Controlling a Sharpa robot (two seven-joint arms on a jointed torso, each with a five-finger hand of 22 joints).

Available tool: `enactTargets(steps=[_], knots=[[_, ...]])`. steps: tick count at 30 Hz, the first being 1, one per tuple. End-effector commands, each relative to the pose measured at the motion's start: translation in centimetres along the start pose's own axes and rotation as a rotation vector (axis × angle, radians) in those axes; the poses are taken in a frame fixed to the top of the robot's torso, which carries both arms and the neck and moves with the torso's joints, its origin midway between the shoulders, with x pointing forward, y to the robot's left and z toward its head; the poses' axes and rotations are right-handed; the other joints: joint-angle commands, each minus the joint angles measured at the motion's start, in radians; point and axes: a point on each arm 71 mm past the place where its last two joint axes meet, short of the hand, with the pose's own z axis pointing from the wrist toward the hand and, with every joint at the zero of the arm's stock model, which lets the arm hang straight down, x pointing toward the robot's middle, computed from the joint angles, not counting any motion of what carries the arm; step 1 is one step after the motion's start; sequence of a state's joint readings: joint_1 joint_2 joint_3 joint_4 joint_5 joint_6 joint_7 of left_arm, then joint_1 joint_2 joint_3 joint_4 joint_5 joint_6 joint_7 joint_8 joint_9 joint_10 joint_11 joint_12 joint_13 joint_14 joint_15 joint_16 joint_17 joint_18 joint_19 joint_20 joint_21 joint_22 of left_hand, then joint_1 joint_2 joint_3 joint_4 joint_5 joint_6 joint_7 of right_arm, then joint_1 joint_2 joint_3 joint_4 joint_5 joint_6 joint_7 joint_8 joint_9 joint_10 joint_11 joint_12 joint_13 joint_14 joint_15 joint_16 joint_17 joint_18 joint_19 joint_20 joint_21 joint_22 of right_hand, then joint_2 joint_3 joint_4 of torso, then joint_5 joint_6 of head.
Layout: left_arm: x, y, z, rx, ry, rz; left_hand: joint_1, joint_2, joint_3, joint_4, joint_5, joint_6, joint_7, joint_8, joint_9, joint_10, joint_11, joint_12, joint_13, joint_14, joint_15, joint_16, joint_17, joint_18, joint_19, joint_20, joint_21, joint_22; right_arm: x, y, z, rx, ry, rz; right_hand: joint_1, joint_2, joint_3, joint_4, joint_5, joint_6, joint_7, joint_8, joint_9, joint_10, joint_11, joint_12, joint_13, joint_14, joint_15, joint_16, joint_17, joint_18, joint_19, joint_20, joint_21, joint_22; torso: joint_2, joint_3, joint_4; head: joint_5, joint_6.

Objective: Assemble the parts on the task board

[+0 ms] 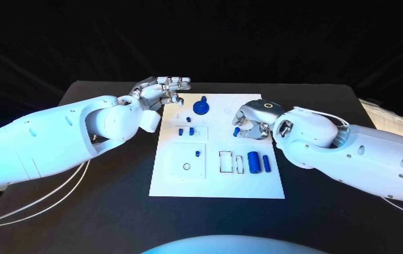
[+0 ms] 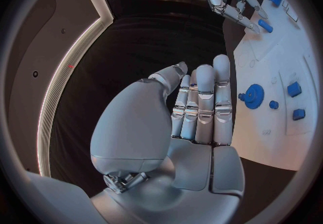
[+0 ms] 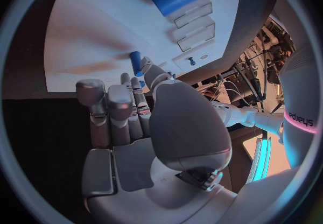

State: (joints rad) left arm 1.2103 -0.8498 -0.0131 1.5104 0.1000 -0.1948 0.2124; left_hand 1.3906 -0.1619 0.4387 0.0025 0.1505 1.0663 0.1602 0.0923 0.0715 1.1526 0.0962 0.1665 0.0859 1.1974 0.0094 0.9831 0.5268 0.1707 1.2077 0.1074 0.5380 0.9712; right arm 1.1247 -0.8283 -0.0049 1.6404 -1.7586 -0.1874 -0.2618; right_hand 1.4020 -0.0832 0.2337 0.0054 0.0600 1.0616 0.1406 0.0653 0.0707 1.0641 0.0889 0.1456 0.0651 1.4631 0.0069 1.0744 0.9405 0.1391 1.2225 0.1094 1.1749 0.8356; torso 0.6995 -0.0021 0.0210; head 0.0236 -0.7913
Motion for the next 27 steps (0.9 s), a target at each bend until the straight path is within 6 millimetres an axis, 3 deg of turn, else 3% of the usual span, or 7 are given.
enactTargets(steps=[1, 14, 27], knots=[[0.26, -0.05, 0.06, 0.005, 0.022, -0.001, -0.002, 0.007, -0.004, -0.002, -0.004, 0.004, 0.001, 0.006, -0.002, -0.006, -0.002, 0.005, -0.002, -0.008, 0.001, -0.006, -0.001, 0.011, -0.008, 0.002, -0.002, -0.001, 0.26, 0.22, 0.11, -0.016, 0.013, -0.009, 0.003, 0.011, 0.011, -0.002, -0.006, 0.017, -0.001, 0.008, 0.003, 0.017, -0.002, 0.009, -0.001, 0.019, -0.007, 0.017, 0.016, -0.004, 0.016, -0.002, 0.014, 0.018, 0.000, -0.0003, 0.0001, 0.002, -0.003], [0.23, -0.03, 0.07, 0.004, 0.021, -0.001, -0.002, 0.007, -0.004, -0.002, -0.004, 0.004, 0.001, 0.006, -0.002, -0.006, -0.002, 0.005, -0.002, -0.008, 0.001, -0.006, -0.002, 0.011, -0.008, 0.002, -0.003, -0.001, 0.98, 0.43, 0.40, -0.007, 0.058, -0.034, 0.022, 0.038, 0.090, -0.018, -0.010, 0.114, -0.026, 0.036, 0.015, 0.117, -0.029, 0.005, -0.002, 0.029, -0.029, 0.072, 0.066, -0.016, 0.050, -0.022, 0.065, 0.095, 0.000, 0.0004, -0.0017, 0.001, -0.002], [0.17, 0.01, 0.11, 0.002, 0.021, 0.003, -0.002, 0.007, -0.005, -0.002, -0.006, 0.004, 0.001, 0.006, -0.002, -0.007, -0.002, 0.006, -0.002, -0.009, 0.001, -0.006, -0.002, 0.011, -0.009, 0.002, -0.004, -0.002, 0.60, 0.37, 0.44, 0.010, -0.044, -0.011, 0.023, 0.050, 0.135, -0.029, -0.011, 0.127, -0.025, 0.035, 0.018, 0.141, -0.033, -0.016, -0.002, 0.030, -0.033, 0.088, 0.078, -0.021, 0.061, -0.030, 0.086, 0.124, -0.001, 0.0004, -0.0005, 0.006, -0.001]])
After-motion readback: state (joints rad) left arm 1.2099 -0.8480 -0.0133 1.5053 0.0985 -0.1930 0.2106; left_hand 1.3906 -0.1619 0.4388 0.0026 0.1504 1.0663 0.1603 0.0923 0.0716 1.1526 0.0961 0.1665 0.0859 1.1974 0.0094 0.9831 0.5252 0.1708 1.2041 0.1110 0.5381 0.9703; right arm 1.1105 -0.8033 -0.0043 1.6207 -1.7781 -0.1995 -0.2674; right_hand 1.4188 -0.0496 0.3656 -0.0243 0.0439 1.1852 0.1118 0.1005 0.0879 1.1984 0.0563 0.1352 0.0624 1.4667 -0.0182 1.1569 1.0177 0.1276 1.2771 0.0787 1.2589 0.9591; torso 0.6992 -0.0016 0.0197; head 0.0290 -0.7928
